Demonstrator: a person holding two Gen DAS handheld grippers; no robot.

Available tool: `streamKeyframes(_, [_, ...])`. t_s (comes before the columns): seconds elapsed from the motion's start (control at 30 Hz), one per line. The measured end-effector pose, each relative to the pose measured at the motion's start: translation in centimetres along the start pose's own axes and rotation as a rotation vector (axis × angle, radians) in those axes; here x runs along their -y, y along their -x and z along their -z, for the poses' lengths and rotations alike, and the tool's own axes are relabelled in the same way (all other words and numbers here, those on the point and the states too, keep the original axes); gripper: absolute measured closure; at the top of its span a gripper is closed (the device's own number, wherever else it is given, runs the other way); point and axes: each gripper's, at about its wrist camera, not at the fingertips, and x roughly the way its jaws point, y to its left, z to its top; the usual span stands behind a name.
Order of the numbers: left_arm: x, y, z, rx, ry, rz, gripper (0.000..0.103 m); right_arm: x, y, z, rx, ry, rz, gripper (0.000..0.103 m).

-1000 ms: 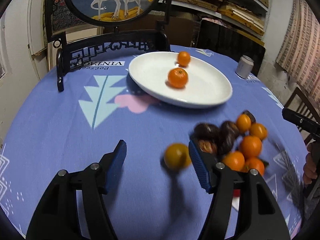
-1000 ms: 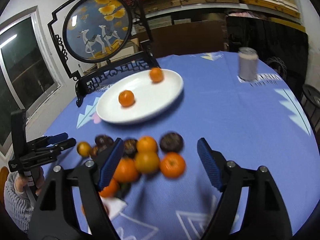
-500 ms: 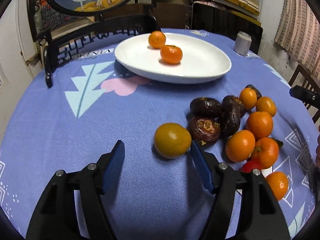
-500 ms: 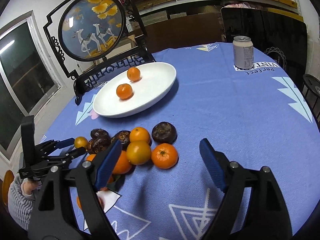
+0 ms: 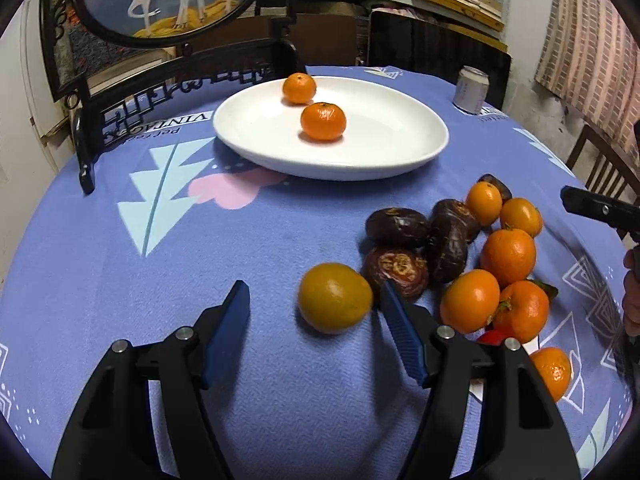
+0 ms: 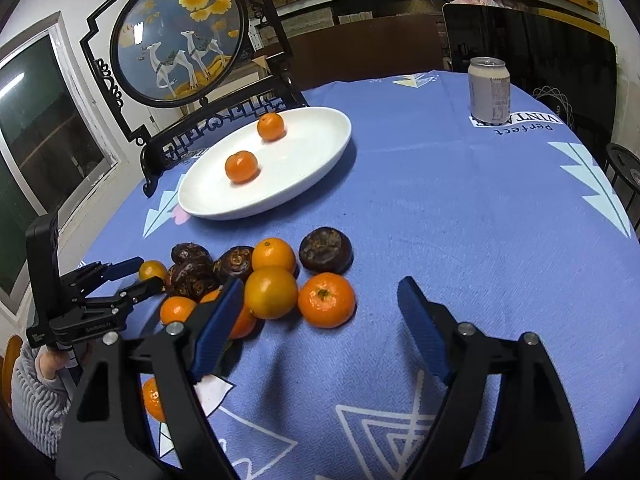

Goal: Organize fruits
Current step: 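Move the left gripper to the yellow-green citrus while the right gripper approaches a tangerine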

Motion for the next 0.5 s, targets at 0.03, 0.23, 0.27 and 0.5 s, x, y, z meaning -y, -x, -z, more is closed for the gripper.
streamKeyframes(0.03, [0.1, 0.0, 0.0, 0.001, -0.004, 0.004, 0.04, 0.1, -0.1, -0.1, -0.004, -0.002, -0.004, 0.027])
streamKeyframes(0.23, [-0.1, -0.3, -0.1, -0.009, 0.023, 0.058, 0.05, 0.6, -0.8, 0.1, -0.032, -0.029, -0.015, 0.035])
streamKeyframes(0.27, [-0.1, -0.4, -0.1, -0.009, 0.025, 0.069, 0.055, 0.8, -0.9, 0.1, -0.038, -0.037, -0.02, 0.038])
streamKeyframes(0.5, [0.4, -0.3, 0.1, -0.019, 0.01, 0.093, 0.063, 0.9, -1.8, 0.5, -0.078, -0.042, -0.023, 0.042])
